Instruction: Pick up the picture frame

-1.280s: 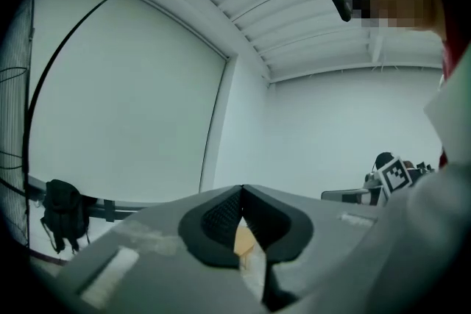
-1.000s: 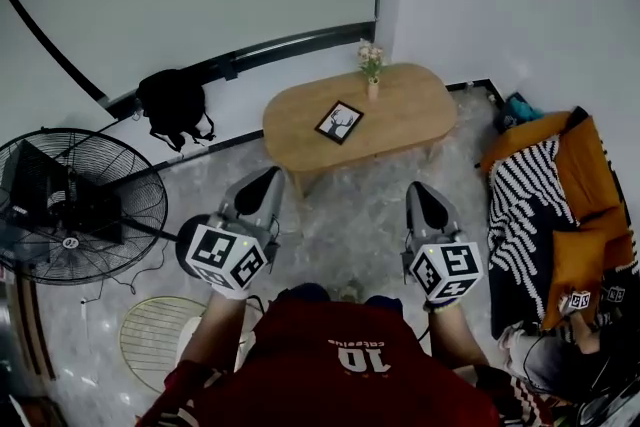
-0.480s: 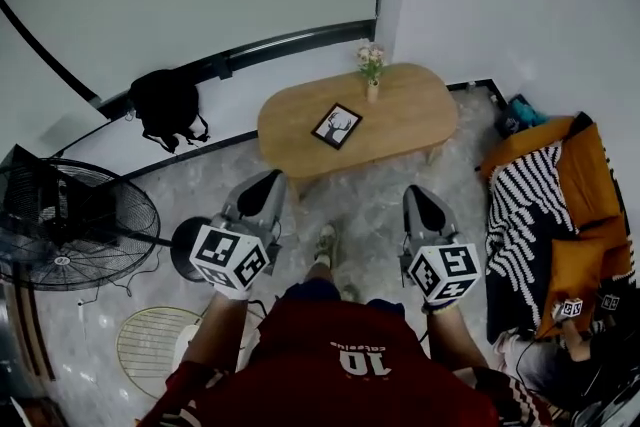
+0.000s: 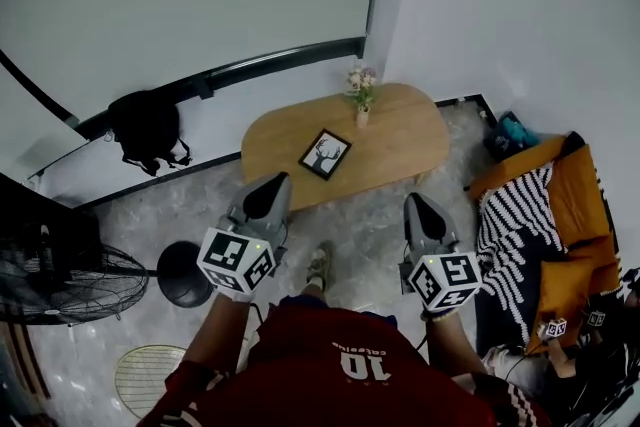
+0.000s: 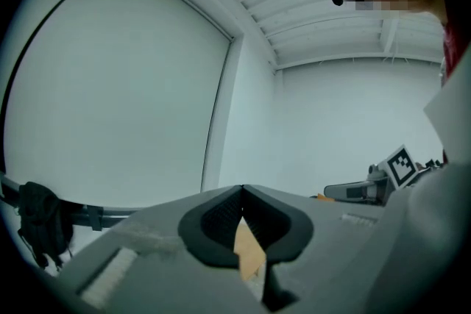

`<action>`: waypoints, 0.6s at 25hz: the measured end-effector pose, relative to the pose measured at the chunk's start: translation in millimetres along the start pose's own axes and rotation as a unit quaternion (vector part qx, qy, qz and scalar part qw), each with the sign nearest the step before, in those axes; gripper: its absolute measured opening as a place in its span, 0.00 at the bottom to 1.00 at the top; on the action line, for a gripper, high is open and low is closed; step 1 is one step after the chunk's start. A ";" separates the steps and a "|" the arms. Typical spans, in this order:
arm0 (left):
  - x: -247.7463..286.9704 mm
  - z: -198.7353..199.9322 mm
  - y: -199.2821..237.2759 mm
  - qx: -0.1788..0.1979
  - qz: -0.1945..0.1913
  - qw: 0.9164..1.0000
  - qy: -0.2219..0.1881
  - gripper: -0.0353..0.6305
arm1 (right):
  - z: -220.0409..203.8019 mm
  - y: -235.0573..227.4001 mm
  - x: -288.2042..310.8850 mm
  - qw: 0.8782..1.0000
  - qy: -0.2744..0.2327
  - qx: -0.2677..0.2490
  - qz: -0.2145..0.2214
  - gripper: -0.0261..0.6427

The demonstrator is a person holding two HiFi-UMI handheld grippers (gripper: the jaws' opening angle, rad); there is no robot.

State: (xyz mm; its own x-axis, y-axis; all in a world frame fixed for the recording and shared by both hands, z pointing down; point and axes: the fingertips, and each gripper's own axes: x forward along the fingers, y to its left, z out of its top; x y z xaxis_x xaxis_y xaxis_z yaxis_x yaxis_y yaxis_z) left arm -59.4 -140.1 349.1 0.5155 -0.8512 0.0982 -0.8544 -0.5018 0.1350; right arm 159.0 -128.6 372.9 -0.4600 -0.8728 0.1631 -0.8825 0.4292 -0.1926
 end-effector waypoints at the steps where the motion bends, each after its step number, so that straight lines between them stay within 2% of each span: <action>1: 9.6 4.7 5.3 0.002 -0.003 1.000 -0.002 0.06 | 4.4 -2.4 10.8 1.000 0.000 0.000 0.001 0.02; 5: 41.7 18.5 26.5 0.027 -0.014 1.000 -0.001 0.07 | 19.5 -4.8 45.8 1.000 -0.002 -0.001 0.002 0.02; 10: 65.5 22.0 44.1 0.051 -0.023 0.998 0.008 0.26 | 24.2 -7.3 69.1 1.000 0.001 -0.002 0.000 0.02; 15: 89.1 12.1 55.5 0.070 -0.036 0.997 0.023 0.28 | 24.1 -15.4 86.6 1.000 0.004 -0.007 -0.006 0.02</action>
State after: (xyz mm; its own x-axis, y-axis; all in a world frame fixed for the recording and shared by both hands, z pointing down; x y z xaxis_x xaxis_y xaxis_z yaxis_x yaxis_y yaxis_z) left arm -61.8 -245.7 353.5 0.5752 -0.8062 0.1386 -0.8144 -0.5803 0.0044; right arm 135.1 -216.4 366.7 -0.4494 -0.8764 0.1727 -0.8895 0.4211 -0.1774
